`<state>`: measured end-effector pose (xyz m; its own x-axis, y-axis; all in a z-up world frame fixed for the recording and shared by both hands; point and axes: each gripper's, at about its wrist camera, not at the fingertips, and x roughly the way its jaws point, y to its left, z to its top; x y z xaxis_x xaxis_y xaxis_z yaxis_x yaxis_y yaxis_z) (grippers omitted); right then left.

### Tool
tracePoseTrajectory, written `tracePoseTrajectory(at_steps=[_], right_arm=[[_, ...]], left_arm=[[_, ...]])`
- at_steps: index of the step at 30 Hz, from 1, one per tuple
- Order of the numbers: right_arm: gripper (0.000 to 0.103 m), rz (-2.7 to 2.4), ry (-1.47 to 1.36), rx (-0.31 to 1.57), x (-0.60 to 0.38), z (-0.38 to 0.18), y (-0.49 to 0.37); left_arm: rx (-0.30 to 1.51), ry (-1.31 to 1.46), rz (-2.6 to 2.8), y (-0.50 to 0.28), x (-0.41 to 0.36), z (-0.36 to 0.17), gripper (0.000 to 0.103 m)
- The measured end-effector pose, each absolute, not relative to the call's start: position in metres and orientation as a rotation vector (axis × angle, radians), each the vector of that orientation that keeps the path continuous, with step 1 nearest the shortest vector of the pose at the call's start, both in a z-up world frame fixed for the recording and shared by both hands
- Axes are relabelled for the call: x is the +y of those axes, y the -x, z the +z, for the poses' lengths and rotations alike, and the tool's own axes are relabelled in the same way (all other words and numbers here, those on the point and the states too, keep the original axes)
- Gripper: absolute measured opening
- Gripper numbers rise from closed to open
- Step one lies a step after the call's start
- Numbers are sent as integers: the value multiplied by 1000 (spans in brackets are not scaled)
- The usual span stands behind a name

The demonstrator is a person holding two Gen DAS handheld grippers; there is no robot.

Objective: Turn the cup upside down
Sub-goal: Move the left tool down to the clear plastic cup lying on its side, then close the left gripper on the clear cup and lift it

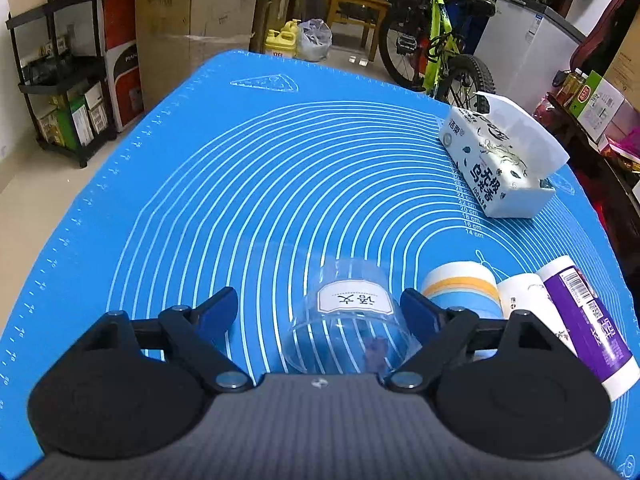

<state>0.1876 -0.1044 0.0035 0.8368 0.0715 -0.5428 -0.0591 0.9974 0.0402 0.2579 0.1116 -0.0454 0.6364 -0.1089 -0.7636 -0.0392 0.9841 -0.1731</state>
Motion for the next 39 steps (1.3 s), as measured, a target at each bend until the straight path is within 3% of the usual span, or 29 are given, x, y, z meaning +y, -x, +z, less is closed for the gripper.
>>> tracePoseTrajectory(at_steps=[5,9,39], right_arm=[[101,65,-13,578,-106,4,-186],[101,59,-5,577,-106,5,-184],[101,48,15,580,-116,6,-171]], left_arm=[[907,182,-43,-259,109,-48,83],[926,249,-81,-261,110,-46,63],[857,210,0,-245,120,-25,62]])
